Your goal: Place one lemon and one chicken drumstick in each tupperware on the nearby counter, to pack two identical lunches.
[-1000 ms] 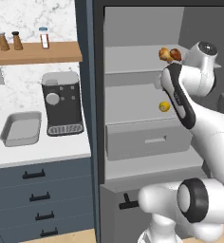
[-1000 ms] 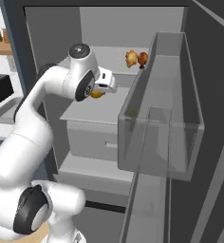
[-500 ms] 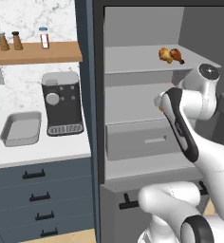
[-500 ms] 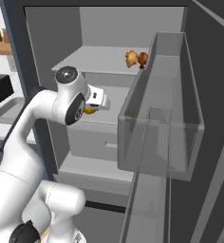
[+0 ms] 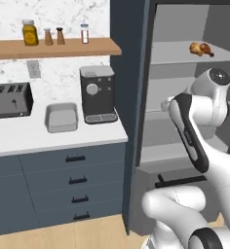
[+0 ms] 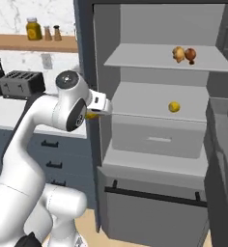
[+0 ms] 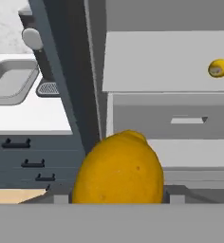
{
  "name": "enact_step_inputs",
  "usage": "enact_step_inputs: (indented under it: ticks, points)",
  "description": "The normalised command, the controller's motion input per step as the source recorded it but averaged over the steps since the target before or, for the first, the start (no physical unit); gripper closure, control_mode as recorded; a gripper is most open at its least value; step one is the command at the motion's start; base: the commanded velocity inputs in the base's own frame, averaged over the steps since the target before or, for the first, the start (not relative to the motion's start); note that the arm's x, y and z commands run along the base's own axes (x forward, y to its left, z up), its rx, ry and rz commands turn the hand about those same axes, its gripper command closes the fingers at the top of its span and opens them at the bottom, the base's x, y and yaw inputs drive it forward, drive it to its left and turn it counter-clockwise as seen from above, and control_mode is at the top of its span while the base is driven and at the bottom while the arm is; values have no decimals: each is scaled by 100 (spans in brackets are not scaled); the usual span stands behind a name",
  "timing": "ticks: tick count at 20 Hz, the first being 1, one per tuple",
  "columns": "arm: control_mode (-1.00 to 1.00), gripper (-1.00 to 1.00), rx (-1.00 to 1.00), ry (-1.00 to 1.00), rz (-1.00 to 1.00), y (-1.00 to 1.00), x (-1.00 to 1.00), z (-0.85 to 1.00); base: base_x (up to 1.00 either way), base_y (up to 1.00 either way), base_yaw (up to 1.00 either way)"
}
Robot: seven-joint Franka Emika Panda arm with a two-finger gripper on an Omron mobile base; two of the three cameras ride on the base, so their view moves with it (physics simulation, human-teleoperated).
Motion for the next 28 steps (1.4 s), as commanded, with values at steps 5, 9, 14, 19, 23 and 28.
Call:
enact_step_inputs:
  ticks: [5,9,14,19,23,28]
  points:
    - [100,100,0,0,0,0,0,0,0,100,-1]
    - [100,100,0,0,0,0,0,0,41,80,0]
    - [100,100,0,0,0,0,0,0,80,94,-1]
    - [100,100,0,0,0,0,0,0,71,73,0]
    - [100,100,0,0,0,0,0,0,50,3,0]
    - [-100,100,3,49,0,-18,21,-74,5,-6,0]
